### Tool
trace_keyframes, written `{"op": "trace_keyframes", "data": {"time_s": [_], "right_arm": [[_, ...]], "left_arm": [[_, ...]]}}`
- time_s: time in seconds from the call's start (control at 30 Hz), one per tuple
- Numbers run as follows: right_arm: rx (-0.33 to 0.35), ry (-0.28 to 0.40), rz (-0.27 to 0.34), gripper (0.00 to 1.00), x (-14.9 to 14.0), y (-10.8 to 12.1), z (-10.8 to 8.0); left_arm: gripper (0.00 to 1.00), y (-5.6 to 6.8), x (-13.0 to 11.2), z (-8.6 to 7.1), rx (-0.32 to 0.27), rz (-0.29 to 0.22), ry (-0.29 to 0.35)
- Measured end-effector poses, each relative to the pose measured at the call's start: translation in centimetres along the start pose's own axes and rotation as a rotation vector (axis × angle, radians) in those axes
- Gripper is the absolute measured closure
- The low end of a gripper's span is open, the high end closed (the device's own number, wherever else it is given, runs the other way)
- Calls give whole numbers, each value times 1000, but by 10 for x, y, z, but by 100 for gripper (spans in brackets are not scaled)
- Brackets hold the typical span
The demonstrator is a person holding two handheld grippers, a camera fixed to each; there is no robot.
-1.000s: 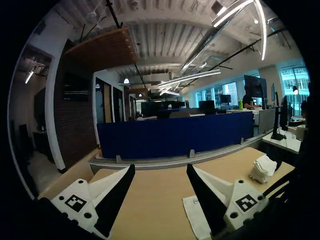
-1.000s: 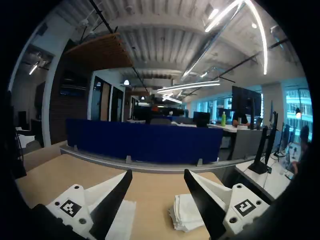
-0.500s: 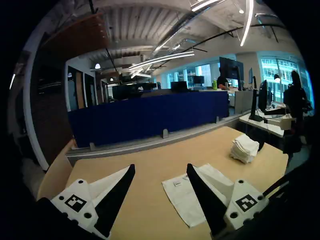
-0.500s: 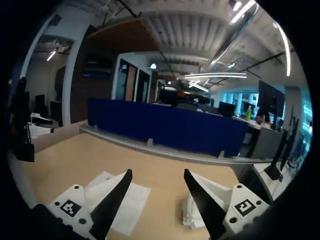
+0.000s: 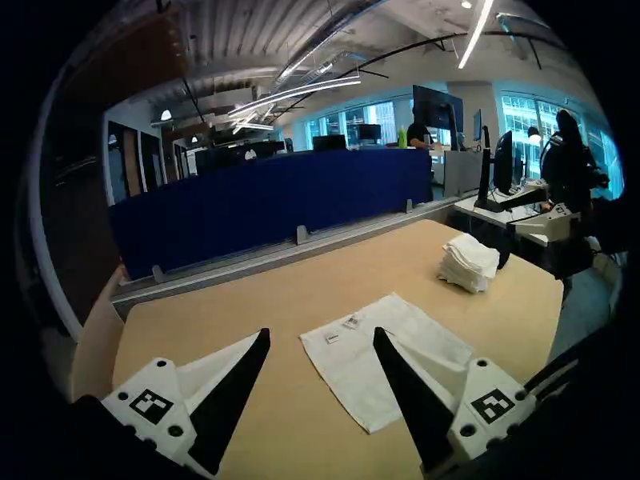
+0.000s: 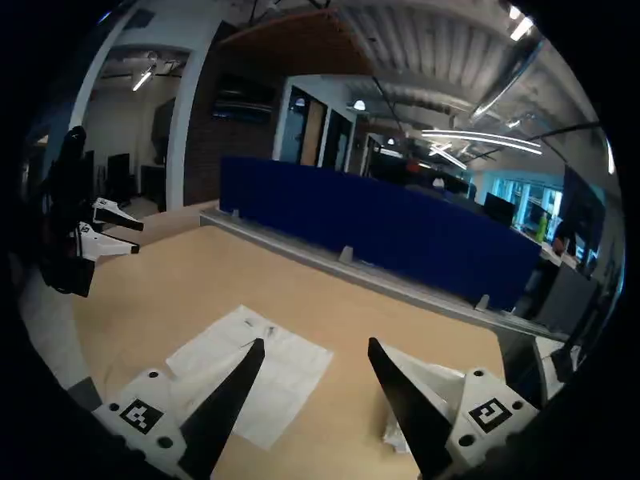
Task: Fold towel
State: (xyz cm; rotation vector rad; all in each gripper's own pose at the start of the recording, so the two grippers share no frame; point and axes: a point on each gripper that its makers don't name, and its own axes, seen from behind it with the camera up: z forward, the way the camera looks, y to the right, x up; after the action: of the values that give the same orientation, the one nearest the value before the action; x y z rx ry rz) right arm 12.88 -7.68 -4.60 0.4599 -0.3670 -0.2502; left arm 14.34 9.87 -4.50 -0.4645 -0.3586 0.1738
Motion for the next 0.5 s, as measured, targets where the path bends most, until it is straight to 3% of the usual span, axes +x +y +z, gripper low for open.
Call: {"op": "trace_keyframes", "data": {"time_s": [0.27, 0.5], "right_arm": [[31, -56, 5, 0, -38, -13, 14], [59, -111, 14, 0, -84, -28, 30]], "left_arm": [[4, 22, -45, 17, -56, 27, -68], [4, 44, -95, 31, -107, 12, -136]]}}
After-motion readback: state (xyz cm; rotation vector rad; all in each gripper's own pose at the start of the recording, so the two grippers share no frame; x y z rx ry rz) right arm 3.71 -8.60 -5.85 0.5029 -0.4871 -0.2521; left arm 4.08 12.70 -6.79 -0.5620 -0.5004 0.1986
